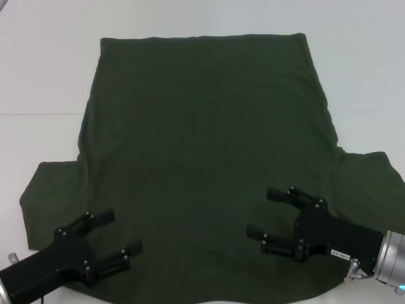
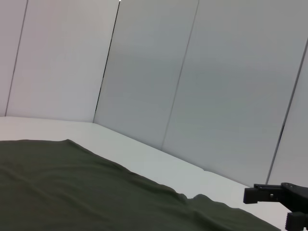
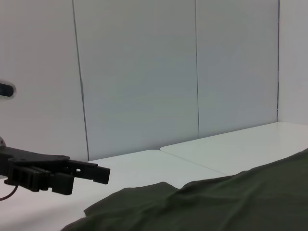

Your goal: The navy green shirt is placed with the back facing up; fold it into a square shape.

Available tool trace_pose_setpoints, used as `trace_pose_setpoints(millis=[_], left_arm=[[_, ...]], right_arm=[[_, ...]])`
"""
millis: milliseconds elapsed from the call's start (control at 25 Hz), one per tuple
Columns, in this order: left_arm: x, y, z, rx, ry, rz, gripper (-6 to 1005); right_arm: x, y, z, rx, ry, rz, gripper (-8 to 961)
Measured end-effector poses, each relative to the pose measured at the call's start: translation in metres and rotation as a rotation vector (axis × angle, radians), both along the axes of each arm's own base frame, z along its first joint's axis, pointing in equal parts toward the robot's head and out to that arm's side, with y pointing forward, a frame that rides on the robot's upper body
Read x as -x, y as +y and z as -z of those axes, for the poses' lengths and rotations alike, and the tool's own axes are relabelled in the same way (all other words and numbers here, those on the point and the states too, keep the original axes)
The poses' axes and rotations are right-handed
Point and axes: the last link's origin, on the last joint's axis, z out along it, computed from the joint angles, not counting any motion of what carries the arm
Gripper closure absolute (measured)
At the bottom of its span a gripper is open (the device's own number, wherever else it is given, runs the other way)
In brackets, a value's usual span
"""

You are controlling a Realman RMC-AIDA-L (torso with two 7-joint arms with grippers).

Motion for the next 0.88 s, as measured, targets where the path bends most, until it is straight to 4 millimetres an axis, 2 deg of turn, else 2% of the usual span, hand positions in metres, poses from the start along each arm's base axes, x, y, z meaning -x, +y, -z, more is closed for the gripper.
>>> trace_pose_setpoints(millis=[880], left_arm=[[0.001, 0.003, 0.002, 0.014, 0.032, 0.0, 64]], right_arm=[[0.011, 0.011, 0.007, 0.013, -0.03, -0.028, 25]])
